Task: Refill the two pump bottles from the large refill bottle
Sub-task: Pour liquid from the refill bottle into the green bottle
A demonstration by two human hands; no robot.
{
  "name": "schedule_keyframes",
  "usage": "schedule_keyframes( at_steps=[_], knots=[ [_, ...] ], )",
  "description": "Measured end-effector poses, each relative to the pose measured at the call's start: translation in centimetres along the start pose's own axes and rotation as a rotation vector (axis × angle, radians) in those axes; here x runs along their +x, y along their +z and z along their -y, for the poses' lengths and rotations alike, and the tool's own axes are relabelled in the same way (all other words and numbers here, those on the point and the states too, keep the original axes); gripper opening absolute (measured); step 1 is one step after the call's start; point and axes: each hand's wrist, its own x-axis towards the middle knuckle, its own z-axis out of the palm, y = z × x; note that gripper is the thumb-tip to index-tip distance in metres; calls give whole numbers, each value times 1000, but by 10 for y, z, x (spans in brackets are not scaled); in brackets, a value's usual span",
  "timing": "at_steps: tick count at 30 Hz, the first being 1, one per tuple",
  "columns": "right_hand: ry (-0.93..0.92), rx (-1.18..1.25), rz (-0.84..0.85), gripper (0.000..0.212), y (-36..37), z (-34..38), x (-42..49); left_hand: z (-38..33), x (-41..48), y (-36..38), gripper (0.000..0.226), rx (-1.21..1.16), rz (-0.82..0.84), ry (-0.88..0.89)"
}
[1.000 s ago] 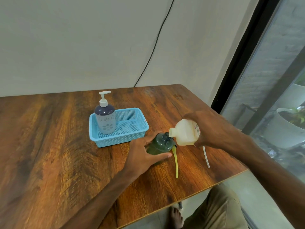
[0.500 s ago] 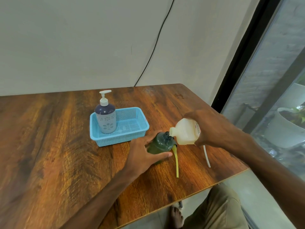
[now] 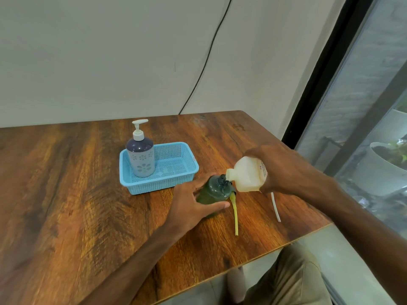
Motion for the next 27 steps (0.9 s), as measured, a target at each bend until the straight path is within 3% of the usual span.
schedule_keyframes(
  at_steps=[10,16,27],
  knots=[
    [8,39,14,90,4,-3,3,2,0,0,83,-8,10,17],
    [12,52,7,89,7,-6,2,-2,1,-1,72,8,10,37],
    [5,35,-21,91,10,-7,5,2,1,0,80,27,-6,23]
  ],
)
